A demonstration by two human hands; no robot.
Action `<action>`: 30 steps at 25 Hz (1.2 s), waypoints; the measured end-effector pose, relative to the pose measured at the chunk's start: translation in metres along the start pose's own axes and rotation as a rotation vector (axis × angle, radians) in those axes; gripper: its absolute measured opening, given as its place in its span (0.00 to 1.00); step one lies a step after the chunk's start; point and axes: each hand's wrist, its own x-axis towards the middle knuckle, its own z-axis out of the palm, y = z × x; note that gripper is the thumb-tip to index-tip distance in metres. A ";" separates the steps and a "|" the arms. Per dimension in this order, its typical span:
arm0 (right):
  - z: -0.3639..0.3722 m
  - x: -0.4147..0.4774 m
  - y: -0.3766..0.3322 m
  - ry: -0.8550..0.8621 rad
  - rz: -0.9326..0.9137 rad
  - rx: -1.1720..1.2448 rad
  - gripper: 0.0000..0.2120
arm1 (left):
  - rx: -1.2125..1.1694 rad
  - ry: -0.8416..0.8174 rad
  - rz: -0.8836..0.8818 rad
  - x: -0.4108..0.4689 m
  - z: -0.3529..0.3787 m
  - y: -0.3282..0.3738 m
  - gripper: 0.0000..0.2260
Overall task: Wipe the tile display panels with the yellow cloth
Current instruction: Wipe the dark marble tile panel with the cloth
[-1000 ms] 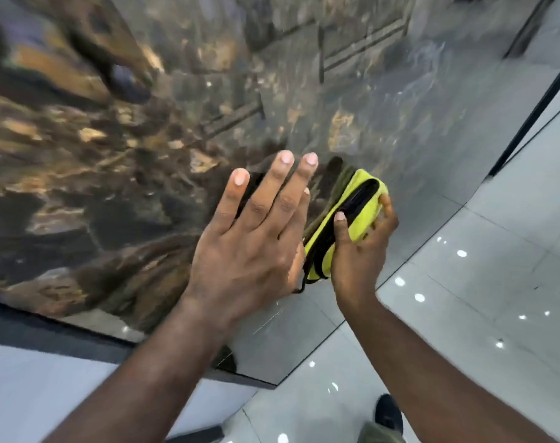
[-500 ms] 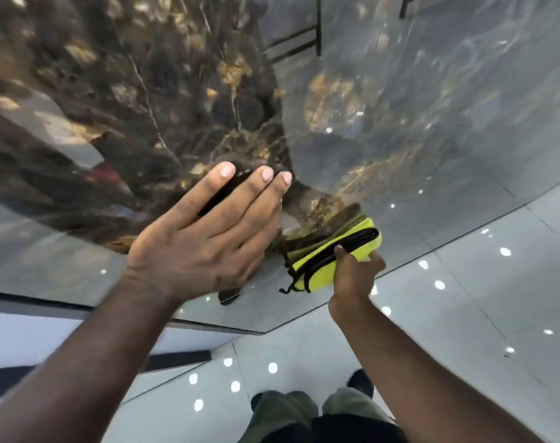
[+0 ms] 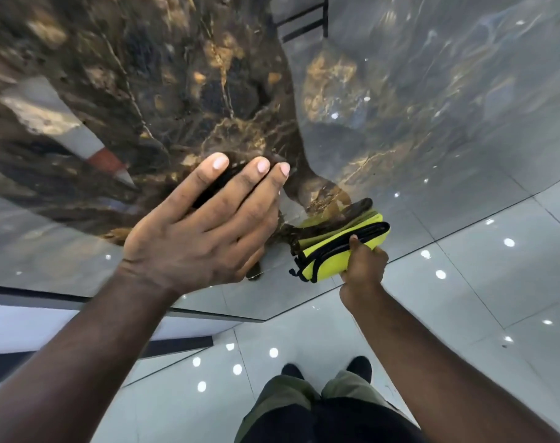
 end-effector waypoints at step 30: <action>-0.016 -0.081 -0.140 0.086 -0.920 0.056 0.32 | -0.062 -0.079 -0.273 0.069 -0.007 0.009 0.26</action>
